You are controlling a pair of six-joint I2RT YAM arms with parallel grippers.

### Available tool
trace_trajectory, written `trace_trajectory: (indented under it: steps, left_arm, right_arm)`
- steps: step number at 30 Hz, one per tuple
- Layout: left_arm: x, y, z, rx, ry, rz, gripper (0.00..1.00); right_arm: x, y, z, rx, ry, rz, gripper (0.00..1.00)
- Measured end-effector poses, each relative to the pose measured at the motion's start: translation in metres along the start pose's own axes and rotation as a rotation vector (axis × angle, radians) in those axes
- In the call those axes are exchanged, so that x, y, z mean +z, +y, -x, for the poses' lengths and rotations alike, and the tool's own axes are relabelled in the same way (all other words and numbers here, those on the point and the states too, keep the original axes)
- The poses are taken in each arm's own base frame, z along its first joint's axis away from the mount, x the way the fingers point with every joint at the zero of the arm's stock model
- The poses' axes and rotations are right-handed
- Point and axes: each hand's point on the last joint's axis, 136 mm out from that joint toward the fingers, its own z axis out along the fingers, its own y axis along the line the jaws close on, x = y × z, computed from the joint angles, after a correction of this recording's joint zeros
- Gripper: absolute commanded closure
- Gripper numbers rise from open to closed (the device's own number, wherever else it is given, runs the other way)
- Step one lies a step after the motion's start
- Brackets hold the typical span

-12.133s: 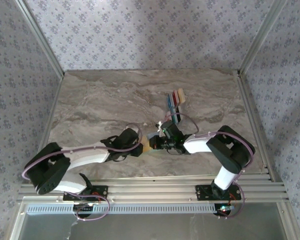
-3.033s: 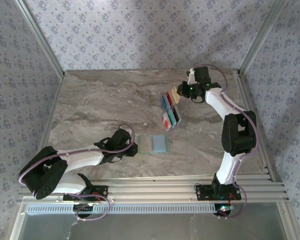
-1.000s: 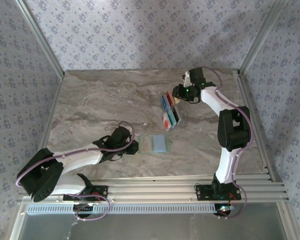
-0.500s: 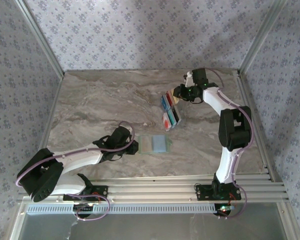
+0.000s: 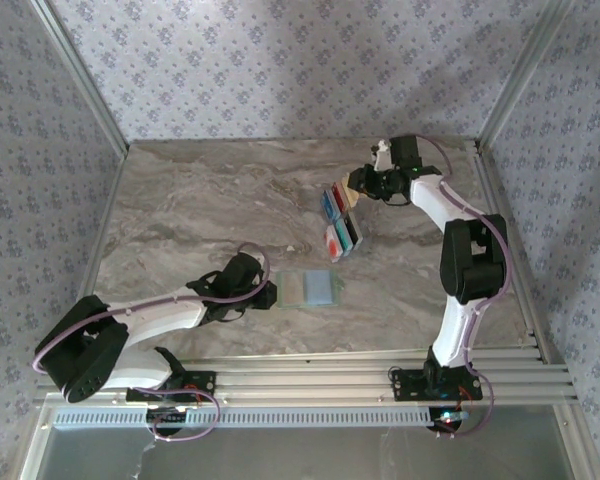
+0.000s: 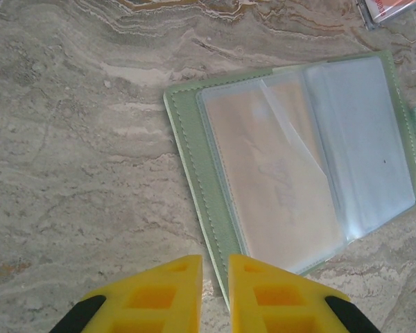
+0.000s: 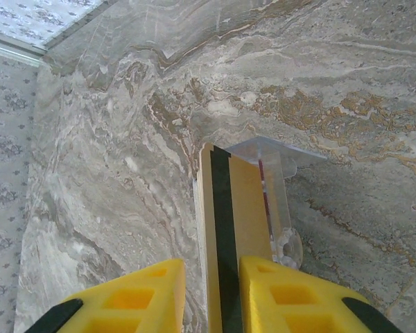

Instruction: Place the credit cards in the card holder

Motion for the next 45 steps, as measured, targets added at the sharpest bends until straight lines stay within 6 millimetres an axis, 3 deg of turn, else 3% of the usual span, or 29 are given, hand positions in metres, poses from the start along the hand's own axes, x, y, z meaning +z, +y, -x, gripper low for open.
trace_trajectory:
  steps: [13, 17, 24, 27, 36, 42, 45]
  left_arm:
    - [-0.004, -0.002, 0.003, -0.002, -0.001, 0.004, 0.83]
    - [-0.017, -0.017, 0.023, -0.002, -0.052, -0.025, 0.8]
    - [-0.031, -0.052, 0.077, -0.003, -0.144, -0.073, 0.79]
    - [-0.019, -0.06, 0.103, -0.025, -0.141, -0.087, 0.8]
    - [0.058, -0.069, 0.168, -0.102, -0.047, -0.162, 0.85]
    - [0.086, -0.074, 0.192, -0.114, -0.019, -0.21, 0.86]
    - [0.099, -0.076, 0.193, -0.112, 0.002, -0.225, 0.86]
  right_arm:
    - [-0.002, -0.012, 0.002, 0.008, -0.022, -0.055, 0.91]
    - [-0.002, -0.012, 0.001, -0.002, -0.025, -0.069, 0.92]
    - [-0.001, -0.01, -0.001, -0.03, -0.032, -0.102, 0.92]
    - [-0.001, -0.009, -0.002, -0.053, -0.041, -0.136, 0.92]
    - [0.002, -0.001, -0.017, -0.123, -0.051, -0.258, 0.93]
    - [0.004, 0.004, -0.021, -0.15, -0.06, -0.303, 0.9]
    - [0.005, 0.005, -0.022, -0.161, -0.067, -0.324, 0.86]
